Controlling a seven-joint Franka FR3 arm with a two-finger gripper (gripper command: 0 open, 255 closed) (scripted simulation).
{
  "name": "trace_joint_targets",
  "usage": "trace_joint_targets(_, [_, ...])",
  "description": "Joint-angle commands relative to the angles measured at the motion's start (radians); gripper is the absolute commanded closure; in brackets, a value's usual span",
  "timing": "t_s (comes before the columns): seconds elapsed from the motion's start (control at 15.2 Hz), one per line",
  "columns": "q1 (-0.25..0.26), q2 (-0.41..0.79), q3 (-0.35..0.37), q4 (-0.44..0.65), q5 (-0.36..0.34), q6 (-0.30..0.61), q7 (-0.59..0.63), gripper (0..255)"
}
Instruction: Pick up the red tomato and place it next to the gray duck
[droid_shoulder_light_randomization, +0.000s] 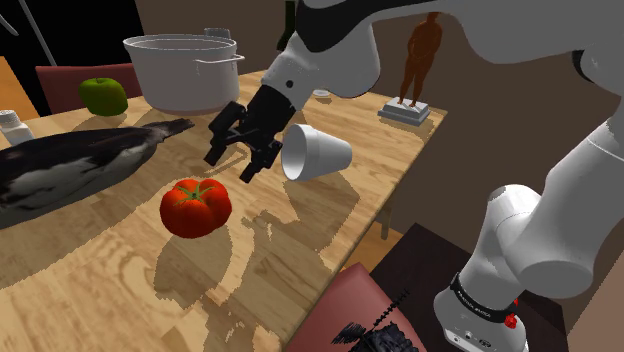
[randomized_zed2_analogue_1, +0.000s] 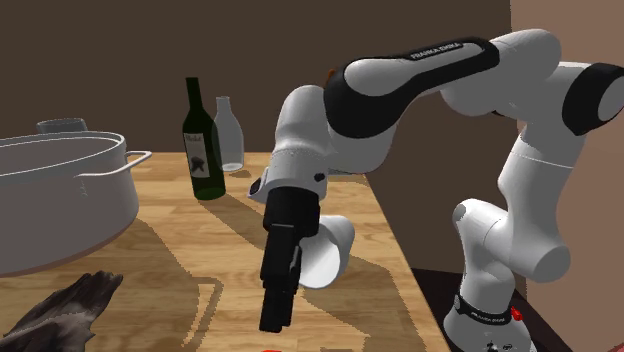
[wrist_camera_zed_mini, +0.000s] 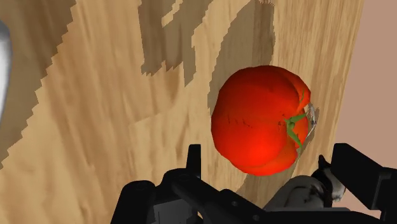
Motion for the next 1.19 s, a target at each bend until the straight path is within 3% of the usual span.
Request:
trace_joint_targets(0.0, [0.008,0.019,0.008,0.002,0.011,0.015,-0.015,0])
trace_joint_targets(0.33, [0.026,0.054,0.029,0.0,0.034,0.065,-0.027,0])
trace_joint_targets(0.86, [0.026,0.054,0.029,0.0,0.034,0.065,-0.027,0])
trace_joint_targets(0.92, [0.026,0.054,0.029,0.0,0.034,0.065,-0.027,255])
trace_joint_targets(1.12, [0.026,0.054,0.029,0.0,0.034,0.065,-0.027,255])
